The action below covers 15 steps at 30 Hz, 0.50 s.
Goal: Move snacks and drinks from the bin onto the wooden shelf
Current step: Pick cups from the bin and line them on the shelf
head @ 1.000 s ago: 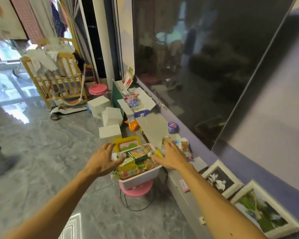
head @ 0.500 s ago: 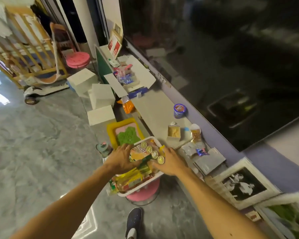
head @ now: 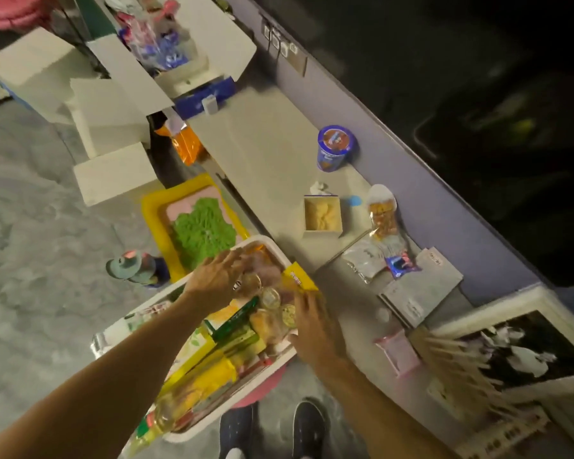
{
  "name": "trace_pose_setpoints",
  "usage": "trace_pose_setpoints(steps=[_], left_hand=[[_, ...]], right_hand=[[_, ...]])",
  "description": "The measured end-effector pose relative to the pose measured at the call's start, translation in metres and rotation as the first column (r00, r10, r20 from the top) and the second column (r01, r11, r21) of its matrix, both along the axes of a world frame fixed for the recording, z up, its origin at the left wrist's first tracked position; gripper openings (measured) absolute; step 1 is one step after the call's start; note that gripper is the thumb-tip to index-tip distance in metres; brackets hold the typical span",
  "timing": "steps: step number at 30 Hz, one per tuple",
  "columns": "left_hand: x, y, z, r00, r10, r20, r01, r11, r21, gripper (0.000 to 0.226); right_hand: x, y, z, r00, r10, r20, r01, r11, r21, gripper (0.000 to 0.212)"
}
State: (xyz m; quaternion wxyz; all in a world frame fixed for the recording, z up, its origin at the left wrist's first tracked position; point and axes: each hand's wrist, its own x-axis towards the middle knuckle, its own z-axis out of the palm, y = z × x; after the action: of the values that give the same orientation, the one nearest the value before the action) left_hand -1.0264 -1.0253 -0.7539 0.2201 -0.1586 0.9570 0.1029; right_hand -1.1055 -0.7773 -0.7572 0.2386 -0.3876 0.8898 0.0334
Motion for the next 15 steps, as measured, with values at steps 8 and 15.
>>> trace_pose_setpoints(steps=[8, 15], left_hand=[[-0.014, -0.007, -0.006, 0.993, 0.044, -0.106, -0.037, 0.997, 0.062, 0.058], [0.011, -0.013, 0.107, 0.988, 0.019, -0.15, 0.013, 0.977, 0.211, 0.067]], right_hand=[[-0.016, 0.004, 0.016, 0.996, -0.054, 0.071, 0.068, 0.975, -0.214, 0.071], [-0.018, 0.031, 0.122, 0.968, -0.167, 0.188, 0.219, 0.929, -0.299, 0.06]])
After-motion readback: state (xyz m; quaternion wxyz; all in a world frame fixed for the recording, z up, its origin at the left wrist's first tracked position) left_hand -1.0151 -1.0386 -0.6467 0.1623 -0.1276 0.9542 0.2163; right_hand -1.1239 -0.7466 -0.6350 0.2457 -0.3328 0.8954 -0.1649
